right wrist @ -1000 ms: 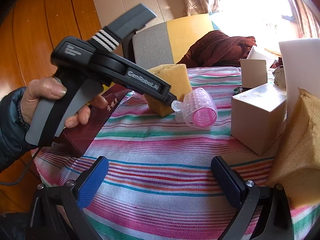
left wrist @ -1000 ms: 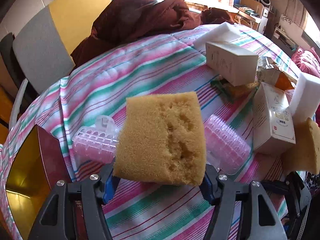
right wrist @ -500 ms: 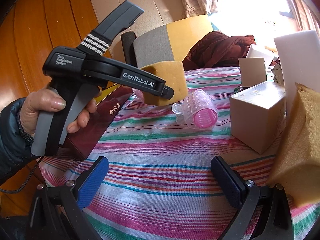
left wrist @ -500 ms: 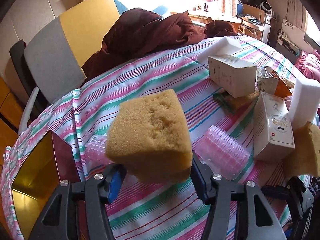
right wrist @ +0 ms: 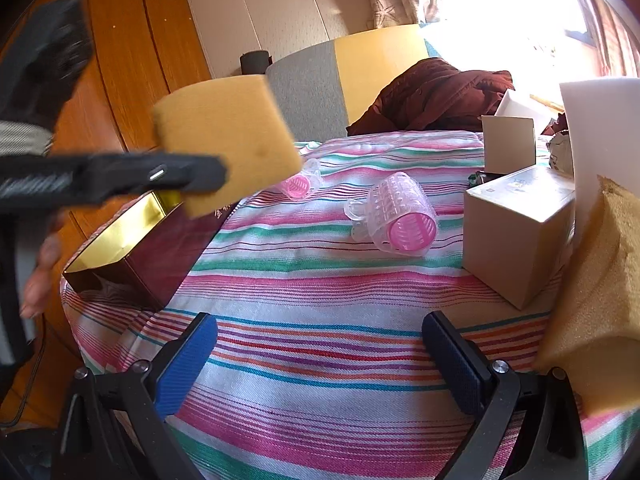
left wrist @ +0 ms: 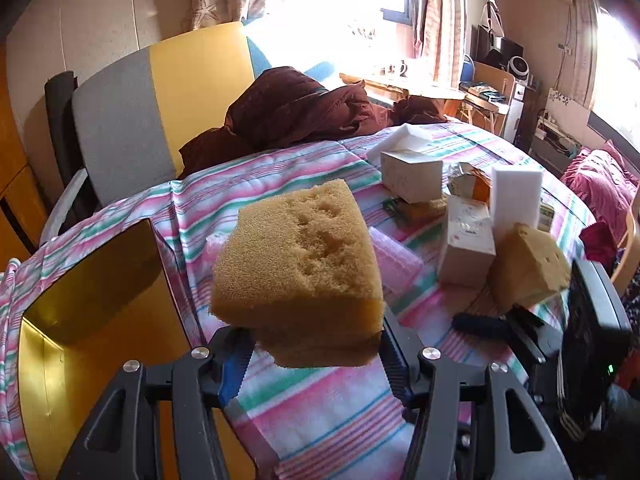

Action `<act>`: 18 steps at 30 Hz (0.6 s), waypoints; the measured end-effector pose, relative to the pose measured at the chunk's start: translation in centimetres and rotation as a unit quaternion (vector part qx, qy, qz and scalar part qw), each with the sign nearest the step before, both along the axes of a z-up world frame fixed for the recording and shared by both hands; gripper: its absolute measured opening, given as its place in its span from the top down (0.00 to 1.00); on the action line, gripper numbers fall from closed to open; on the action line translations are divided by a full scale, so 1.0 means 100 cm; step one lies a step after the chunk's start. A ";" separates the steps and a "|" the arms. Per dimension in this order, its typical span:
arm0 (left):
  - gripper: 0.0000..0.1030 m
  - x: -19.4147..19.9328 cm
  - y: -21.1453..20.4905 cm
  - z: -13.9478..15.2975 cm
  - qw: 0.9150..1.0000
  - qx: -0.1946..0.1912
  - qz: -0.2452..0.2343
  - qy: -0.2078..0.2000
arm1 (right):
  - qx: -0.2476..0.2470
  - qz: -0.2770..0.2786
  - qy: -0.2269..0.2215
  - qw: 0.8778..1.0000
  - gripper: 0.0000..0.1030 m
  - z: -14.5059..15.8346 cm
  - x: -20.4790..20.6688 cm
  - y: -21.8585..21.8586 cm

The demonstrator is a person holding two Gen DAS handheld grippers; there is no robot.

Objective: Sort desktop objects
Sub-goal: 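Lift the yellow sponge with the left gripper and carry it toward the gold tray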

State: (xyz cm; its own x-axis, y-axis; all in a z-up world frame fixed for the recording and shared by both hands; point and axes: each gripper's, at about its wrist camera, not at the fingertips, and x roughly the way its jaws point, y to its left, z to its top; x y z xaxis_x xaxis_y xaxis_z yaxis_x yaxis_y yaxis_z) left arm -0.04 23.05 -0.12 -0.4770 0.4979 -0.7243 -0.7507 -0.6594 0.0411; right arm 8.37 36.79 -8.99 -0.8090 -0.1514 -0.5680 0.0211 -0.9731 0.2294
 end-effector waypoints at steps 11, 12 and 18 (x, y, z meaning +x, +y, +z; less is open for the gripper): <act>0.44 0.060 -0.057 -0.027 0.999 0.001 -0.044 0.002 | 0.035 -0.010 -0.023 0.999 0.03 0.010 -0.003 0.000; 0.44 0.062 -0.061 -0.029 0.999 0.002 -0.045 0.001 | 0.038 -0.011 -0.023 0.999 0.03 0.012 -0.004 0.001; 0.44 0.074 -0.073 -0.046 0.999 0.006 -0.050 -0.004 | 0.064 -0.015 -0.010 0.998 0.05 0.039 -0.020 -0.002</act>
State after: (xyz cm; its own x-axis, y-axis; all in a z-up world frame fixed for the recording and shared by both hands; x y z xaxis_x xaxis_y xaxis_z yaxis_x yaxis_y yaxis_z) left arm 7.33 15.70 -4.76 -0.4186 0.5513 -0.7217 -0.8132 -0.5813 0.0276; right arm 6.41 36.57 -5.07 -0.8002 -0.0527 -0.5974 -0.0122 -0.9945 0.1040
